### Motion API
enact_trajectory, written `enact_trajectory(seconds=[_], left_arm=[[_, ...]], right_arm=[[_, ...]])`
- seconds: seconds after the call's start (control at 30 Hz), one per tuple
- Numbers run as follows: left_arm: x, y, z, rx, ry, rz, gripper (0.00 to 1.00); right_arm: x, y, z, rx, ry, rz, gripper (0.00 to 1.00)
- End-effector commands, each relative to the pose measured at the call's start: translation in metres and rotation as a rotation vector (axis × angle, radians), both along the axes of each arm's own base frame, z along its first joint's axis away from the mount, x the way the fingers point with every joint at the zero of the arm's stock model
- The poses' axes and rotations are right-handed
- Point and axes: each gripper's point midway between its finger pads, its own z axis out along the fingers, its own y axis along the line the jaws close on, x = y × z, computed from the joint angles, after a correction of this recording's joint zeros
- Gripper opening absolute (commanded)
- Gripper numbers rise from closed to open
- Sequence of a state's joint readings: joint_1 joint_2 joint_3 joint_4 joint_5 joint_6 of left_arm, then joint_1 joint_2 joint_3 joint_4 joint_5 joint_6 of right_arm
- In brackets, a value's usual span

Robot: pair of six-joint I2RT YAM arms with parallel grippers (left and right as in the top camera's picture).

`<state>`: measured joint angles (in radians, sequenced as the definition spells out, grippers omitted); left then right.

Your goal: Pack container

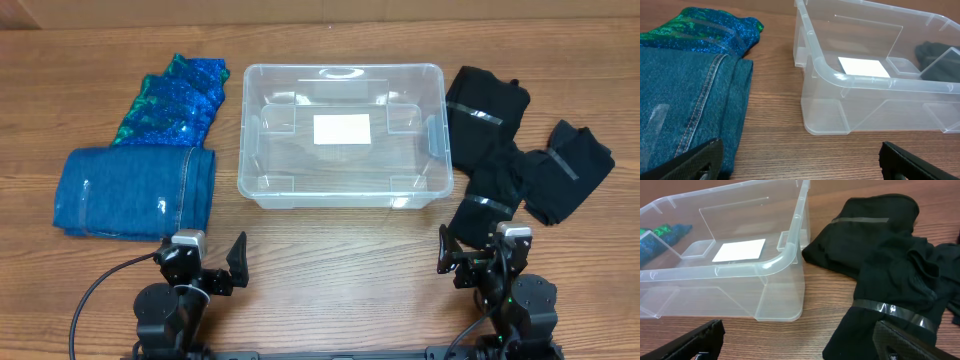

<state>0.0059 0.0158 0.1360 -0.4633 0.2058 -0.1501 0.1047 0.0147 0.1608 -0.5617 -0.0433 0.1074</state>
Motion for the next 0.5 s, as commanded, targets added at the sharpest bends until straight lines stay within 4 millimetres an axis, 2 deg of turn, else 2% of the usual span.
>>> enact_trajectory(seconds=[0.0,0.37,0.47], left_arm=[[0.0,-0.002,0.001,-0.004,-0.01,-0.009,1.0],[0.001,-0.003,0.006,-0.011,-0.029,-0.012,1.0],[0.001,-0.011,0.011,-0.089,-0.035,-0.038,1.0]], right_arm=[[-0.001,-0.003,-0.005,-0.009,0.009,-0.014,1.0],[-0.001,-0.003,-0.005,-0.009,0.008,-0.015,1.0],[-0.001,-0.003,-0.005,-0.009,0.008,-0.015,1.0]])
